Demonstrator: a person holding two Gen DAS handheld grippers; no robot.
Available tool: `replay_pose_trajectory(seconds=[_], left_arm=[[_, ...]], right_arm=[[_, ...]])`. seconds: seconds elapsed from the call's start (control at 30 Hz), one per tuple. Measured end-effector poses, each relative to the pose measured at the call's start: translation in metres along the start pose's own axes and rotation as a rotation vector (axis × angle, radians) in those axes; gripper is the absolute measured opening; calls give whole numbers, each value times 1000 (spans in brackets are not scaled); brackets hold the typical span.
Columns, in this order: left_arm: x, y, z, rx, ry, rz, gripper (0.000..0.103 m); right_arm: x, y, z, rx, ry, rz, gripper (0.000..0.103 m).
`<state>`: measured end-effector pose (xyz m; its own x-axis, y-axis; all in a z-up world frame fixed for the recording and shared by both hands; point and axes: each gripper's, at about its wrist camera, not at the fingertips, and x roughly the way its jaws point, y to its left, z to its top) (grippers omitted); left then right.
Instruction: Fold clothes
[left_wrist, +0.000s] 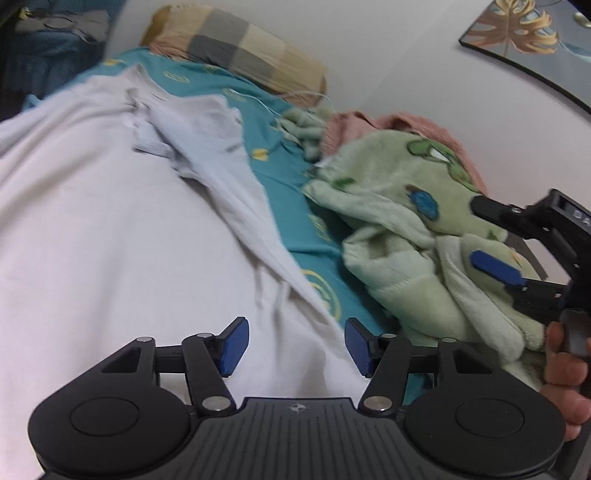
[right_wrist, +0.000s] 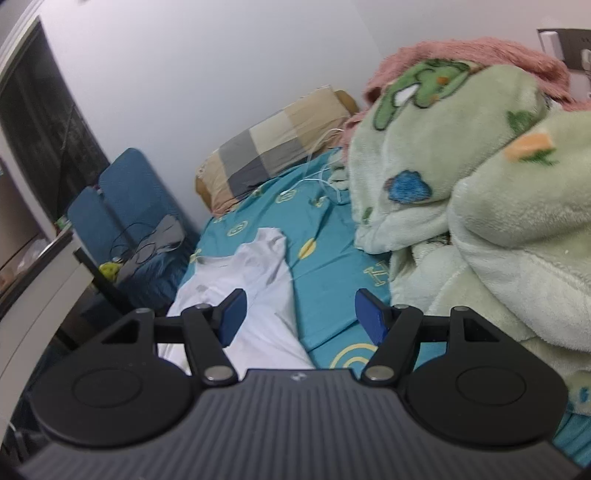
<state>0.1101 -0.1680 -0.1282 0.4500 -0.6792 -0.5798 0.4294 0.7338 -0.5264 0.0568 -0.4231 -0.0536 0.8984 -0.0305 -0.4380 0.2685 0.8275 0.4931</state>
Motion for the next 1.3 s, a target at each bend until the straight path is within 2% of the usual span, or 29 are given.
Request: replay_pose_trajectory(seconds=[0.17, 0.33, 0.4, 0.43, 0.47, 0.53, 0.63, 0.73, 0.87, 0.9, 1.03, 1.13, 1.2, 1.3], left_arm=[[39, -38, -4, 61, 72, -16, 54], [89, -43, -1, 44, 117, 112, 53], [103, -38, 0, 38, 129, 127, 39], [107, -37, 1, 42, 131, 129, 19], [108, -35, 2, 43, 133, 131, 7], [100, -32, 7, 35, 124, 111, 4], [77, -28, 17, 16, 99, 56, 4], [33, -16, 34, -36, 79, -23, 4], [-14, 32, 56, -163, 77, -66, 4], [-22, 46, 59, -192, 81, -64, 4], [-30, 101, 53, -298, 77, 59, 4], [-27, 133, 37, -375, 80, 98, 5], [-26, 141, 31, -408, 103, 98, 6], [-32, 128, 27, -379, 105, 93, 30]], right_arm=[[7, -15, -2, 56, 2, -27, 68], [15, -22, -3, 73, -3, -50, 68], [19, -25, -4, 80, 8, -50, 68], [20, -26, -5, 86, 11, -50, 68], [20, -27, -4, 93, 9, -51, 68], [20, -29, -4, 101, 4, -53, 68], [22, -32, -4, 112, 8, -51, 68], [22, -34, -4, 120, 13, -48, 68], [27, -30, -5, 113, 38, -44, 68], [29, -29, -6, 111, 47, -43, 68], [38, -19, -11, 72, 95, -37, 68], [44, -12, -15, 42, 137, -21, 68], [47, -7, -19, 24, 164, -11, 68], [52, 1, -23, 5, 185, -14, 68]])
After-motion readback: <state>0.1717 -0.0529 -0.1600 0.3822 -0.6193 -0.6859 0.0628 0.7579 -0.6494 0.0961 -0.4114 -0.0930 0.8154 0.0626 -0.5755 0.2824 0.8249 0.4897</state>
